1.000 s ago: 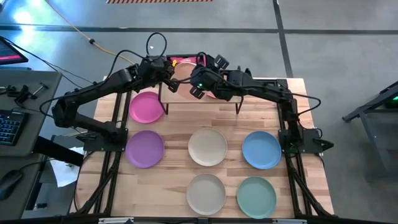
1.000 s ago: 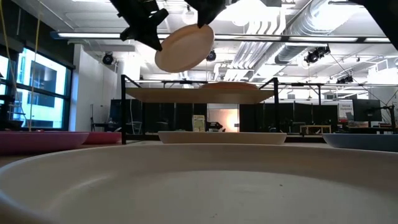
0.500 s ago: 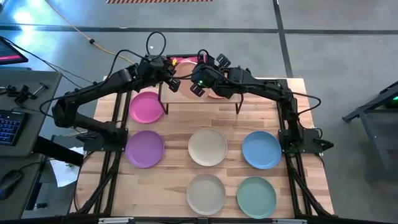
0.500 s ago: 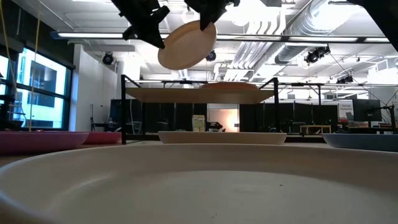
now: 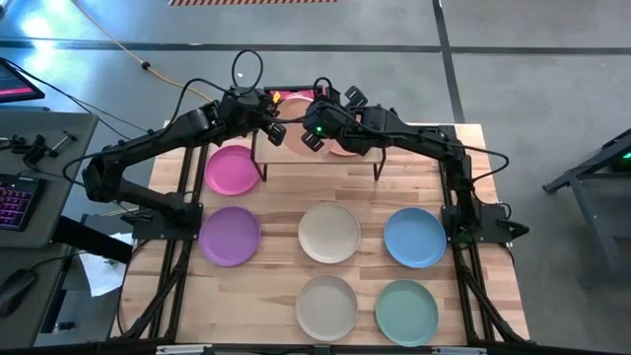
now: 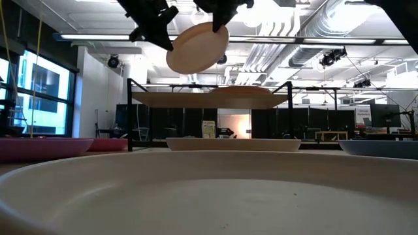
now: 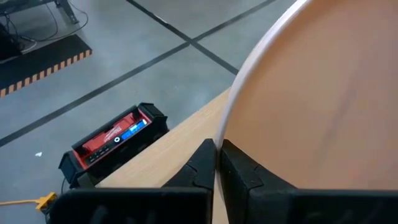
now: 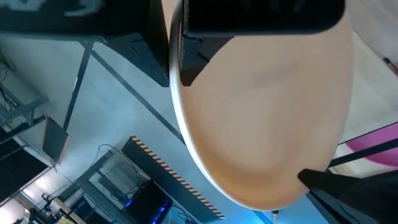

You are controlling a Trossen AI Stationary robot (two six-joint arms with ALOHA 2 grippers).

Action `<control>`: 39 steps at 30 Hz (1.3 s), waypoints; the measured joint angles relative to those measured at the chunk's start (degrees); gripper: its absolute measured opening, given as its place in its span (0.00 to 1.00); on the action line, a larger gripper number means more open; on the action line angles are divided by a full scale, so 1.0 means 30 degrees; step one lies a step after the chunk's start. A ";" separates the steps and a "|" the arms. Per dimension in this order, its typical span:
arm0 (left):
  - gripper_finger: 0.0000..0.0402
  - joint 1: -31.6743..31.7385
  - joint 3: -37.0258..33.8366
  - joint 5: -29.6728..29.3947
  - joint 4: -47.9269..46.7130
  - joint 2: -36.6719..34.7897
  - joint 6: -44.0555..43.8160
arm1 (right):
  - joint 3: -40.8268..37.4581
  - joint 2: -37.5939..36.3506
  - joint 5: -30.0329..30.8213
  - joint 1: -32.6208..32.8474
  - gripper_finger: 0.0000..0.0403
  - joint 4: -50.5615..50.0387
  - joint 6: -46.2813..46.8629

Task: Place and stack plates onto a shelf
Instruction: Stack the light brown plate on top of the brown plate on the shelf

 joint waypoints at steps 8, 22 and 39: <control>0.05 0.0000 0.0000 0.0476 0.0212 0.0000 0.0249 | 0.0000 -0.0007 0.0192 0.0000 0.00 -0.0043 -0.0020; 0.18 0.0156 0.0000 0.2210 0.0168 -0.0559 0.0940 | 0.0044 -0.0029 0.0479 0.0015 0.00 -0.0605 0.0564; 0.21 0.0386 0.0007 0.2033 -0.2182 -0.4452 0.1770 | 0.0066 -0.2215 -0.3239 -0.2819 0.00 -0.2410 0.2353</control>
